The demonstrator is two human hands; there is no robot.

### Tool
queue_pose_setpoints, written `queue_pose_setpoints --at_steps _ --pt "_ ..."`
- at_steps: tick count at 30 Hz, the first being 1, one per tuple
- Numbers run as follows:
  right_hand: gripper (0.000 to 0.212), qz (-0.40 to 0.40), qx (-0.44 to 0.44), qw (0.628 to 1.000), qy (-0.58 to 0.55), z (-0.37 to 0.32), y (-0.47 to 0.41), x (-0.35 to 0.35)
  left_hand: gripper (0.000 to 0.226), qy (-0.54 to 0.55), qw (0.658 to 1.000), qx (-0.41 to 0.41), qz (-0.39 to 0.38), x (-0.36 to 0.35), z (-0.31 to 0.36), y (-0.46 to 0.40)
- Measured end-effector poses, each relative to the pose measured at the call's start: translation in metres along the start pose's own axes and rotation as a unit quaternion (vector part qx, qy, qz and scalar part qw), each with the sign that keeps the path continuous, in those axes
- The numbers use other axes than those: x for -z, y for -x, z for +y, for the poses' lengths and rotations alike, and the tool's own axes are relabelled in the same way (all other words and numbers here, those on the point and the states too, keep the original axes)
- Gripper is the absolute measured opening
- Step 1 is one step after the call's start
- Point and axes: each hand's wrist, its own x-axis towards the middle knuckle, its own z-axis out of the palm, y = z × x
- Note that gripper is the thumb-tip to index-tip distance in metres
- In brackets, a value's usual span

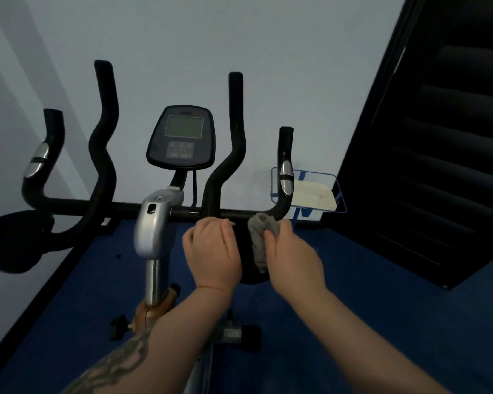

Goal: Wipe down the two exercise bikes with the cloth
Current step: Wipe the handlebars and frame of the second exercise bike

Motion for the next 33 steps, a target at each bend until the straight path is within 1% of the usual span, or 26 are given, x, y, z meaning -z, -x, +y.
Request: queue_pose_setpoints --at_steps 2,4,6,8,10,11,12,15,17,19,21,22,24,27,29,30,32,33 --pt "0.023 -0.049 0.018 0.995 0.082 -0.012 -0.027 0.001 0.027 -0.015 1.000 0.002 -0.002 -0.002 0.000 -0.001" --pt "0.032 -0.072 0.031 0.990 0.117 -0.027 -0.044 -0.002 0.024 -0.025 1.000 0.009 -0.016 0.000 0.001 0.000" --pt "0.038 -0.054 0.024 0.992 0.112 -0.028 -0.043 -0.006 0.021 -0.030 0.999 0.006 -0.027 0.002 0.002 0.000" --pt "0.037 -0.012 0.020 0.995 0.093 -0.015 -0.024 -0.005 0.023 -0.021 0.999 0.002 -0.028 0.005 0.003 0.001" --pt "0.036 0.017 -0.004 0.996 0.084 -0.002 -0.002 -0.001 0.034 -0.002 1.000 -0.008 -0.013 0.006 0.003 0.000" --pt "0.036 0.019 -0.009 0.995 0.095 0.001 0.002 0.001 0.040 0.006 1.000 -0.012 -0.004 0.006 0.004 0.000" --pt "0.036 0.013 -0.015 0.994 0.108 0.002 -0.001 0.002 0.042 0.010 1.000 -0.015 0.000 0.006 0.004 0.000" --pt "0.035 -0.030 -0.009 0.992 0.120 -0.009 -0.028 0.003 0.033 0.003 1.000 -0.011 0.000 0.003 0.002 0.000" --pt "0.029 -0.043 0.018 0.993 0.113 -0.018 -0.039 0.001 0.041 0.015 1.000 -0.007 -0.001 0.003 0.003 -0.001" --pt "0.033 -0.032 0.027 0.993 0.112 -0.018 -0.034 0.000 0.048 0.023 1.000 -0.013 0.002 0.005 0.004 -0.001" --pt "0.039 0.000 0.008 0.995 0.102 -0.011 -0.017 0.001 0.050 0.027 1.000 -0.012 0.002 0.006 0.005 0.000" --pt "0.039 0.011 0.007 0.994 0.112 -0.006 -0.008 0.000 0.051 0.029 1.000 -0.007 0.003 0.006 0.006 0.001" --pt "0.036 0.003 0.002 0.992 0.129 0.000 0.002 0.002 0.051 0.034 0.999 0.005 0.003 0.006 0.007 0.000" --pt "0.033 -0.033 0.002 0.990 0.135 -0.004 -0.020 0.007 0.040 0.021 1.000 0.012 -0.004 0.005 0.005 -0.001" --pt "0.033 -0.061 0.008 0.991 0.121 -0.016 -0.032 0.007 0.030 0.005 0.999 0.019 -0.027 0.003 0.003 -0.002" --pt "0.032 -0.067 0.018 0.990 0.120 -0.018 -0.033 0.005 0.029 0.002 0.999 0.022 -0.034 0.002 0.003 -0.002" --pt "0.036 -0.042 0.021 0.995 0.094 -0.015 -0.028 0.002 0.034 0.005 0.999 0.023 -0.034 0.004 0.004 -0.001" --pt "0.038 -0.018 0.008 0.997 0.081 -0.012 -0.021 0.000 0.036 0.012 0.999 0.021 -0.028 0.004 0.005 -0.001"
